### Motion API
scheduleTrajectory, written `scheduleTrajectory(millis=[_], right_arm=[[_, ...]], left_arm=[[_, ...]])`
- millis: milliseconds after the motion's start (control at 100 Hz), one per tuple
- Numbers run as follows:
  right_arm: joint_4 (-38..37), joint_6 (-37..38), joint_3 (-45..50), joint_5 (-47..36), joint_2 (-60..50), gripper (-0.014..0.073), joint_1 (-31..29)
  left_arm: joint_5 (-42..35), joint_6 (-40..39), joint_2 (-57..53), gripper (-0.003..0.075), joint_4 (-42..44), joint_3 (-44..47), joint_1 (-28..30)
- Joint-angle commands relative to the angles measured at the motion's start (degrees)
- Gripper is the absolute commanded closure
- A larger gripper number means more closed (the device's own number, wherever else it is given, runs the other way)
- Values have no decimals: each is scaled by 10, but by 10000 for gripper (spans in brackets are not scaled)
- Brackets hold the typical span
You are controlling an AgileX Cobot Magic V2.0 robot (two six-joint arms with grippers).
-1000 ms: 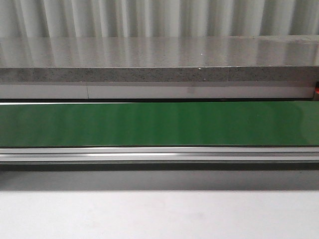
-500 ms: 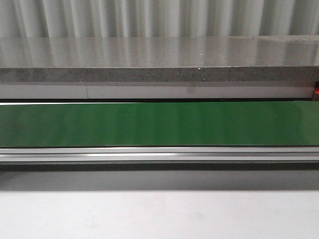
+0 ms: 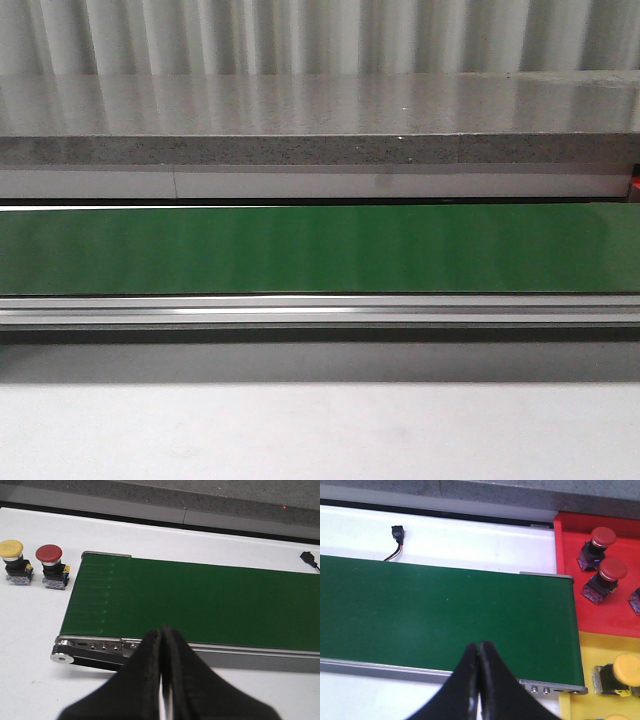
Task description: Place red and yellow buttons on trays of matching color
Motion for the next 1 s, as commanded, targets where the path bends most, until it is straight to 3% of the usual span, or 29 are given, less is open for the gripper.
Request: scheduleTrajectory(millis=[0, 590, 640, 710, 830, 880, 930, 990], right_arm=[[1, -8, -15, -34, -3, 661, 2], [1, -8, -15, -34, -3, 661, 2], [1, -8, -15, -34, -3, 661, 2], [1, -8, -15, -34, -3, 661, 2], [1, -8, -15, -34, -3, 661, 2], [1, -8, -15, -34, -3, 661, 2], [1, -8, -15, -34, -3, 661, 2], [1, -8, -15, -34, -3, 661, 2]], left_arm=[[-38, 1, 4, 740, -10, -14, -5], [-44, 1, 5, 718, -10, -13, -5], [-44, 1, 5, 665, -10, -11, -5], [-44, 1, 5, 532, -10, -7, -5], [-42, 1, 5, 191, -10, -4, -5], [-47, 1, 5, 90, -11, -4, -5], [-50, 1, 5, 33, -11, -4, -5], [-52, 1, 5, 25, -11, -4, -5]])
